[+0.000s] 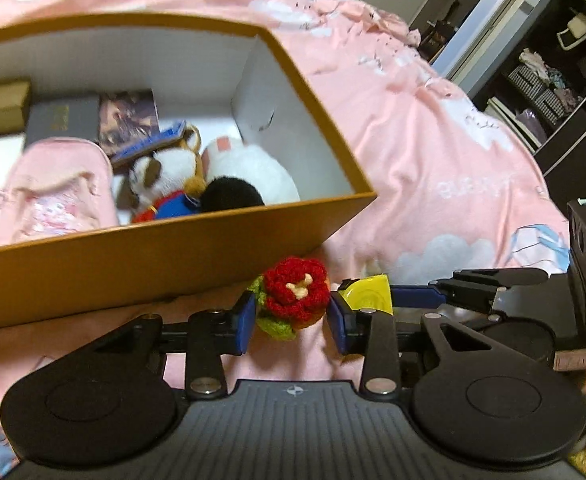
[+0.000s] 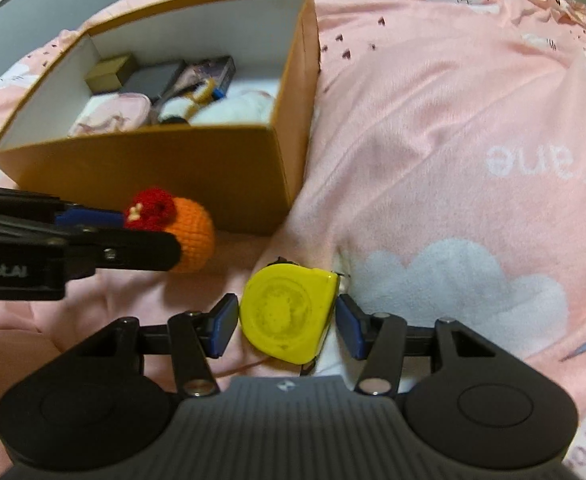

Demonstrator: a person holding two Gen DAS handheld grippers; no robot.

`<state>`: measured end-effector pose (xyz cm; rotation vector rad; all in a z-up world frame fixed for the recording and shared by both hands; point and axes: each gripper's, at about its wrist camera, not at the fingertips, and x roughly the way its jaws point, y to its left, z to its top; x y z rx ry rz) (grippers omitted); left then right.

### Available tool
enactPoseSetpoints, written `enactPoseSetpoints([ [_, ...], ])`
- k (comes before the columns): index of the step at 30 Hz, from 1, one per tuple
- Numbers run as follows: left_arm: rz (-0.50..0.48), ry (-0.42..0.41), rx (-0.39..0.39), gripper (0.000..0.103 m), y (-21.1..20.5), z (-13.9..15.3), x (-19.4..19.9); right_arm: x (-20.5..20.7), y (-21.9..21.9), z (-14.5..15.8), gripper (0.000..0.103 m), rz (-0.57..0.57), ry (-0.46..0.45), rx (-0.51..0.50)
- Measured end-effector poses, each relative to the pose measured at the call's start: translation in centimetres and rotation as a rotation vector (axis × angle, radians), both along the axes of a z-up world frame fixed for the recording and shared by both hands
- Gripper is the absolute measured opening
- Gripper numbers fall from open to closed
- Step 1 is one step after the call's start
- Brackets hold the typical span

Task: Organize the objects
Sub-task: 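Grasp the crocheted flower toy with left while right grasps the yellow tape measure, then carry the flower toy and tape measure up over the orange box with both grippers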

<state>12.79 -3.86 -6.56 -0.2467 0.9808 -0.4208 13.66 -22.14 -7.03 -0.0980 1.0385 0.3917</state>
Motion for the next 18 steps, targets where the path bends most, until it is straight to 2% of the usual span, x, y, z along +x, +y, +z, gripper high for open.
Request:
enactPoseSetpoints([
  [7, 0.033, -0.075, -0.032, 0.042, 0.8, 3.0, -1.3, -1.1, -0.2, 4.4, 0.056, 0.049, -0.076, 0.007],
  [10, 0.067, -0.119, -0.077, 0.042, 1.5, 5.0, -1.6, -1.5, 0.1, 6.6, 0.056, 0.093, -0.128, 0.01],
  [14, 0.115, -0.188, -0.084, 0.042, 2.6, 7.2, -0.5, -0.7, 1.3, 9.2, 0.056, 0.164, -0.186, 0.014],
  [18, 0.148, -0.188, -0.089, 0.042, 4.3, 8.2, 1.9, 1.2, 3.5, 10.9, 0.056, 0.248, -0.26, -0.031],
])
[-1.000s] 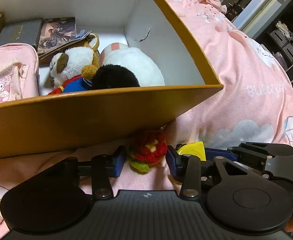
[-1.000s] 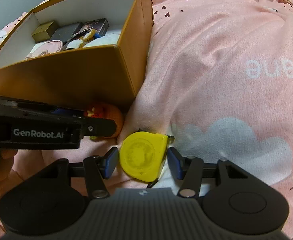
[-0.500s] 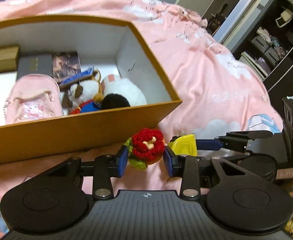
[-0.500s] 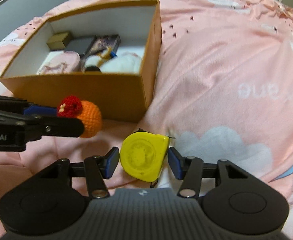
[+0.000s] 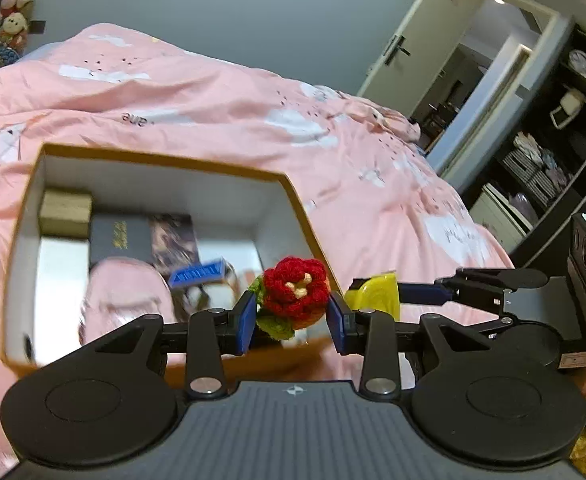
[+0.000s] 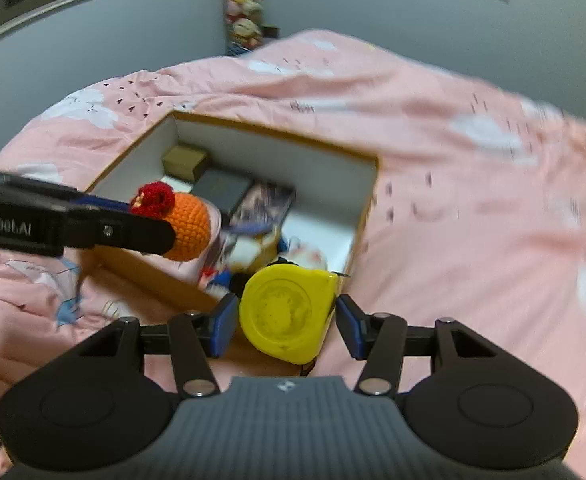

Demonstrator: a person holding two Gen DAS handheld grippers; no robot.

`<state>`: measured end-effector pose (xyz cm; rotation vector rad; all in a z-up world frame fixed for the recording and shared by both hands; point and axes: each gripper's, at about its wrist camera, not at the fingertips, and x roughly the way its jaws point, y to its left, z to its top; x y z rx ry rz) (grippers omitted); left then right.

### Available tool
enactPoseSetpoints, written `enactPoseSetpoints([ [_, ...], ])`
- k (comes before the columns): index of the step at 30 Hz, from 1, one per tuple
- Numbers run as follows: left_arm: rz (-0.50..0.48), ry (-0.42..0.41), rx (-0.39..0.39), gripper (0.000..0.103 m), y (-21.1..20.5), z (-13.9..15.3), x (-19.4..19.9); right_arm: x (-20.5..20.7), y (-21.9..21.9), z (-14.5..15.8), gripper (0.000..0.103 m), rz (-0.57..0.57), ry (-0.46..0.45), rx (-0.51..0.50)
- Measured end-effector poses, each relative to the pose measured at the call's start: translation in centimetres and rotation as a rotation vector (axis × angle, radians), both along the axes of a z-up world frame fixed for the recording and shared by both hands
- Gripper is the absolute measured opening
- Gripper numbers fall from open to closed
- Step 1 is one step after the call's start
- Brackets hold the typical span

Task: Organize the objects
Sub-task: 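Carry the flower toy and tape measure up over the orange box with both grippers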

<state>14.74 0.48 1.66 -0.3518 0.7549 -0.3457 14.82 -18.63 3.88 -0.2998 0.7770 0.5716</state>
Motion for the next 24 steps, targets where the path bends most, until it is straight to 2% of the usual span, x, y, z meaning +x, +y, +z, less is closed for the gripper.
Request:
enactPoseSetpoints([
  [4, 0.012, 0.02, 0.025, 0.042, 1.4, 0.3, 3.1, 3.2, 2.5, 0.1, 0.056, 0.073, -0.021, -0.043],
  [9, 0.021, 0.072, 0.039, 0.042, 2.5, -1.1, 8.0, 8.2, 5.5, -1.1, 0.056, 0.165, -0.029, -0.118],
  [16, 0.019, 0.151, 0.049, 0.042, 3.1, -3.7, 12.2, 14.2, 8.9, -5.1, 0.056, 0.275, 0.019, -0.268],
  [22, 0.009, 0.215, 0.032, 0.042, 3.0, -5.9, 14.6, 16.6, 10.6, -8.3, 0.056, 0.364, 0.067, -0.409],
  [24, 0.004, 0.227, 0.028, 0.042, 3.0, -6.3, 15.1, 16.8, 11.0, -8.9, 0.056, 0.418, 0.055, -0.464],
])
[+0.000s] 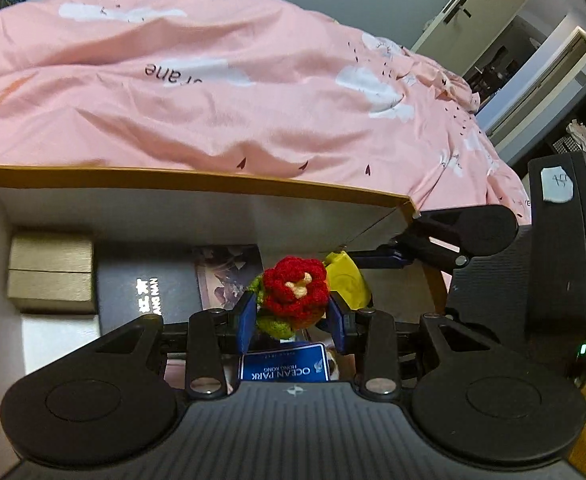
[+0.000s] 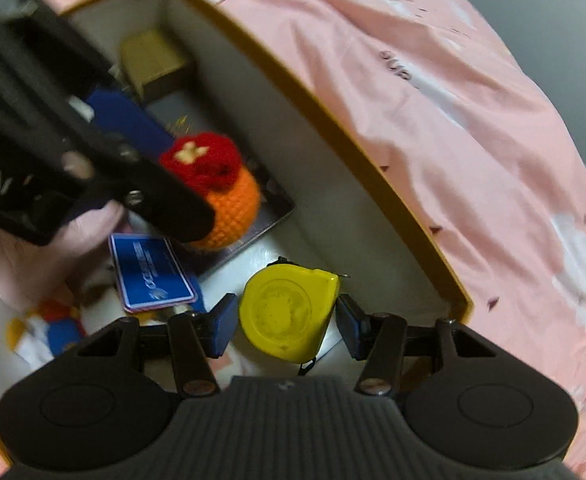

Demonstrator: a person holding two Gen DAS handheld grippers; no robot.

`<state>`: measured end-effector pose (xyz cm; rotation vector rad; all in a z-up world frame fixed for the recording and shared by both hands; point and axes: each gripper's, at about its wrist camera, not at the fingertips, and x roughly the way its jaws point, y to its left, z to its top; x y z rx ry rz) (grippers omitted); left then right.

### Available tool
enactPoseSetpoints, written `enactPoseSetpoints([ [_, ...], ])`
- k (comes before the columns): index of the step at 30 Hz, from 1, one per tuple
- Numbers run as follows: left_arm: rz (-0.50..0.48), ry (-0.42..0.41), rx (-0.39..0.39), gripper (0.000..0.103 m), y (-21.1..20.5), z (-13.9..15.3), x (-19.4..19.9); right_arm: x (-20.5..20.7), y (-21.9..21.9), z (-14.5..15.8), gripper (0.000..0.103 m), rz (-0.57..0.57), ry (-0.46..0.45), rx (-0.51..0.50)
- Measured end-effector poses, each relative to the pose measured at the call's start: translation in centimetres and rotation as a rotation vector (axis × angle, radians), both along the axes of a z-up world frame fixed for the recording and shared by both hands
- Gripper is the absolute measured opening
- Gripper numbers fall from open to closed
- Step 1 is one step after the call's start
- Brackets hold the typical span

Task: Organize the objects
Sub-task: 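Carry the flower toy and tape measure up over the orange box with both grippers, then lower the flower toy into the box and open left while right releases the tape measure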

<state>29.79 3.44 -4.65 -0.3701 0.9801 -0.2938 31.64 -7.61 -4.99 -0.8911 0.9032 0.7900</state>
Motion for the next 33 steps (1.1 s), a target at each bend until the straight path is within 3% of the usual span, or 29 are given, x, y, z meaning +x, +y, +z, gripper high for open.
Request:
enactPoseSetpoints([
  [6, -0.001, 0.021, -0.003, 0.042, -0.2, -0.7, 1.2, 0.3, 0.8, -1.6, 0.055, 0.146, -0.011, -0.169],
  [13, -0.002, 0.046, -0.017, 0.042, -0.7, -1.1, 2.1, 0.3, 0.4, -1.8, 0.056, 0.183, -0.036, -0.208],
  [24, -0.024, 0.085, 0.008, 0.042, -2.4, -1.7, 2.8, -0.2, -2.4, 1.9, 0.056, 0.107, -0.03, -0.078],
  [33, -0.041, 0.134, 0.04, 0.044, -3.2, -2.4, 2.8, -0.9, -3.5, 2.2, 0.057, 0.081, -0.029, -0.051],
])
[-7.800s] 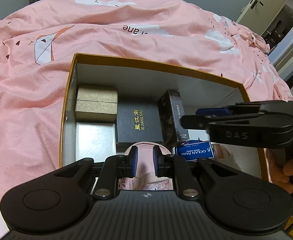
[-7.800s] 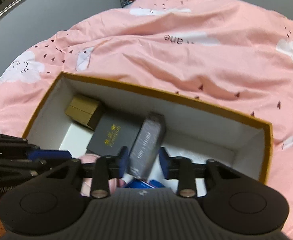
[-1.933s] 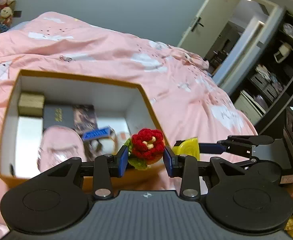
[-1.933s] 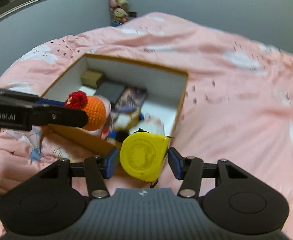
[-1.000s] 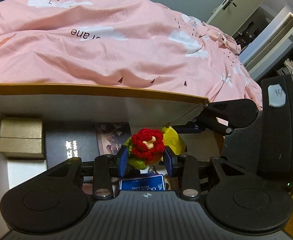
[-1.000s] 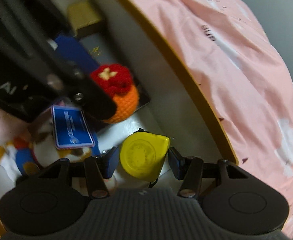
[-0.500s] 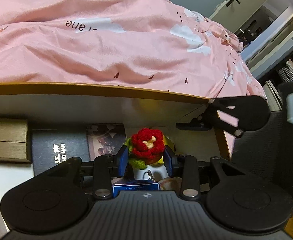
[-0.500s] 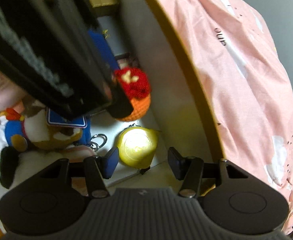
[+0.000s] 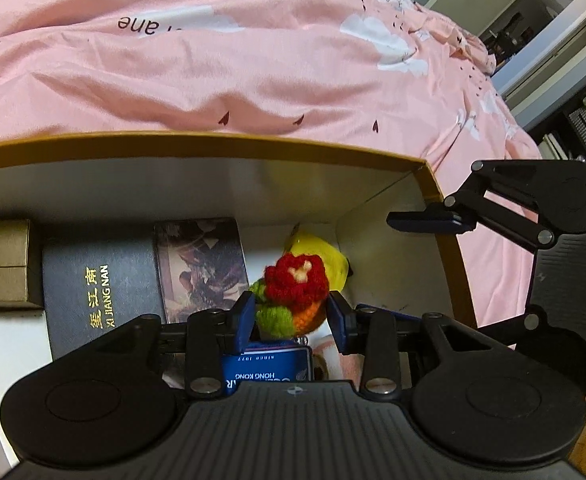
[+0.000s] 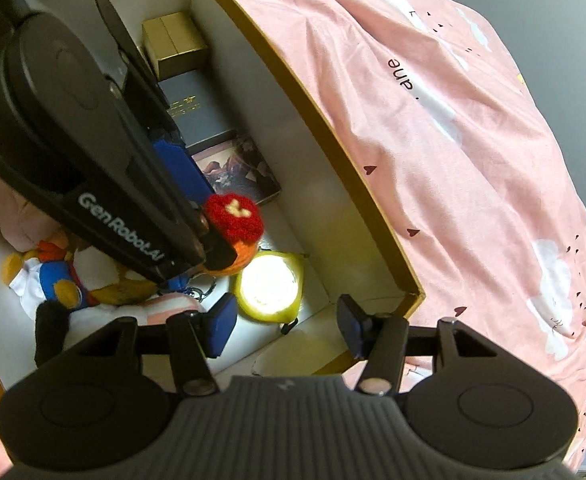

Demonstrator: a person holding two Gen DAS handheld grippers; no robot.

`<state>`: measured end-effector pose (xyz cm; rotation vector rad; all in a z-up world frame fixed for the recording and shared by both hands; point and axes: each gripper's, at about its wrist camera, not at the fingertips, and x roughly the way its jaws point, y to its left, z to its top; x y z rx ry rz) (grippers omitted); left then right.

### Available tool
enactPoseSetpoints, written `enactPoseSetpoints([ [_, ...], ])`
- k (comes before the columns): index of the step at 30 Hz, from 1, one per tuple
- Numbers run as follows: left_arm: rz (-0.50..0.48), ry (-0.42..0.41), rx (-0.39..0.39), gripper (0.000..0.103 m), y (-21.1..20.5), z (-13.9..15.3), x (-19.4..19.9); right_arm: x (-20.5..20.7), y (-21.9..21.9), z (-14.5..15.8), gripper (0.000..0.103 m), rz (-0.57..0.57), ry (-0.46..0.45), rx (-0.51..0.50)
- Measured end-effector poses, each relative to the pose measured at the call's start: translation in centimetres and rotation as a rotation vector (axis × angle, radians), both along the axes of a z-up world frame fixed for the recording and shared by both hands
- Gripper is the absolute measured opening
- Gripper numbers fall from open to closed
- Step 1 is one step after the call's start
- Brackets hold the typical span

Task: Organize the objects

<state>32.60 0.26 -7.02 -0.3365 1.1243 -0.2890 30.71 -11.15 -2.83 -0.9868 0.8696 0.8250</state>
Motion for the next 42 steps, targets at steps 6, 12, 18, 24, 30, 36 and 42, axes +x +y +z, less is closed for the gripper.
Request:
enactPoseSetpoints([
  [6, 0.012, -0.018, 0.02, 0.043, 0.4, 0.9, -0.7, -0.6, -0.5, 0.6, 0.063, -0.012, -0.002, 0.02],
  [12, 0.007, -0.104, 0.084, 0.044, 0.1, 3.4, -2.4, -1.8, -1.3, 2.3, 0.067, -0.054, -0.006, 0.064],
  [18, 0.018, -0.262, 0.207, 0.051, -0.8, 7.3, -5.5, -4.6, -2.8, 5.3, 0.079, -0.174, 0.036, 0.219],
  [24, 0.066, -0.394, 0.287, 0.067, -0.7, 11.3, -9.0, -5.9, -3.8, 8.8, 0.086, -0.315, 0.056, 0.41],
  [30, 0.14, -0.534, 0.377, 0.082, -0.3, 14.2, -12.9, -8.5, -4.4, 12.4, 0.094, -0.459, -0.049, 0.66],
  [36, 0.217, -0.643, 0.443, 0.089, 0.2, 15.9, -17.2, -13.7, -5.6, 14.5, 0.101, -0.549, -0.144, 0.836],
  [42, 0.321, -0.672, 0.449, 0.089, 1.3, 15.6, -20.8, -16.8, -5.4, 13.0, 0.102, -0.68, -0.182, 0.9],
])
